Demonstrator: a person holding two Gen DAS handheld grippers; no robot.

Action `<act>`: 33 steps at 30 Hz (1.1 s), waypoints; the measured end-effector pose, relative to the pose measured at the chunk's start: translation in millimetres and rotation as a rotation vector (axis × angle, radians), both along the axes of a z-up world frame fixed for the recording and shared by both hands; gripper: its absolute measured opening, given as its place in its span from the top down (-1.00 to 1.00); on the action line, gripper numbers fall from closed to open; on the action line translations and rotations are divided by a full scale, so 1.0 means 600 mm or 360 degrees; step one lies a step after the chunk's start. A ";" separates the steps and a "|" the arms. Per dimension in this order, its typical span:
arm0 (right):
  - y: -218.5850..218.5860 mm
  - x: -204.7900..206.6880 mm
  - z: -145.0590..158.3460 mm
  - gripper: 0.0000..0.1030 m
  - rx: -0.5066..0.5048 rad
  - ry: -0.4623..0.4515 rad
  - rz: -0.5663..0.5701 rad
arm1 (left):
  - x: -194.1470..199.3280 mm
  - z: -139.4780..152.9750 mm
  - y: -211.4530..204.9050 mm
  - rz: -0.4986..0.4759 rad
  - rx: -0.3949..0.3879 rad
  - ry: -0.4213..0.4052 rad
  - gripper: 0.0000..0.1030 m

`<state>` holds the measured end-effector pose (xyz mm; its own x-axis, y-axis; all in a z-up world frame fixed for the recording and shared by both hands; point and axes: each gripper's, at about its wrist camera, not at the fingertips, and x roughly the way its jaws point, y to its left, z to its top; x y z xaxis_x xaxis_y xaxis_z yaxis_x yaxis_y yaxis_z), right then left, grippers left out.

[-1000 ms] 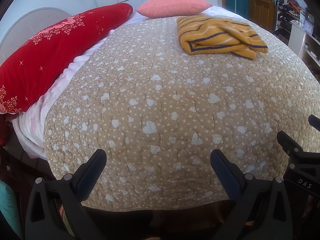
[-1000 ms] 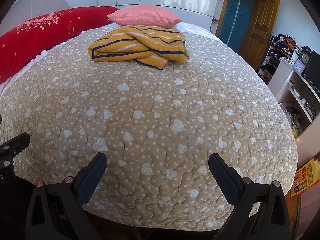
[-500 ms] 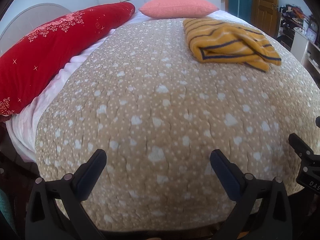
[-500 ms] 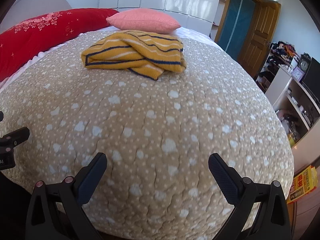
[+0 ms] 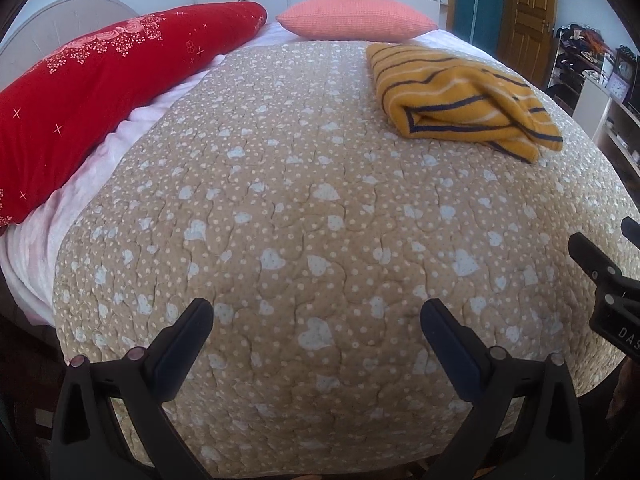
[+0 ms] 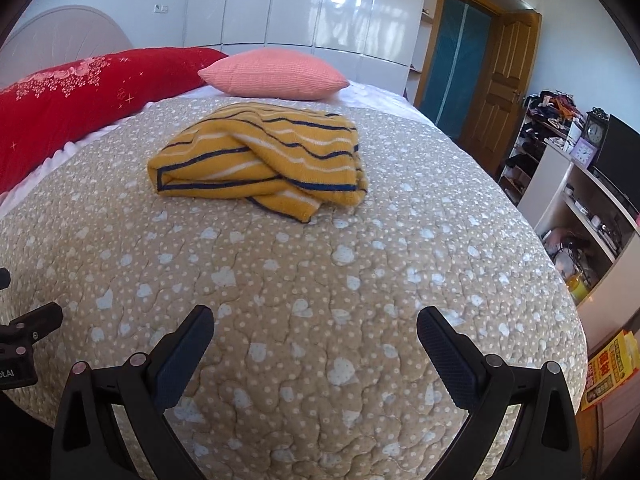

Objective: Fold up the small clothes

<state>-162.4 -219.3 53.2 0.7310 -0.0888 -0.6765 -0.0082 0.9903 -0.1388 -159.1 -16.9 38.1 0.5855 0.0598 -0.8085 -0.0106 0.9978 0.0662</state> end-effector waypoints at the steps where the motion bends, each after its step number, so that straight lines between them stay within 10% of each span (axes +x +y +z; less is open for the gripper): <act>1: 0.007 0.002 -0.002 -1.00 -0.0009 0.0005 0.0015 | 0.002 -0.003 0.002 0.0003 0.0005 0.0006 -1.00; 33: 0.038 0.002 -0.025 -1.00 -0.0046 0.0029 0.0095 | 0.005 -0.011 0.006 -0.0008 0.0011 0.0027 -1.00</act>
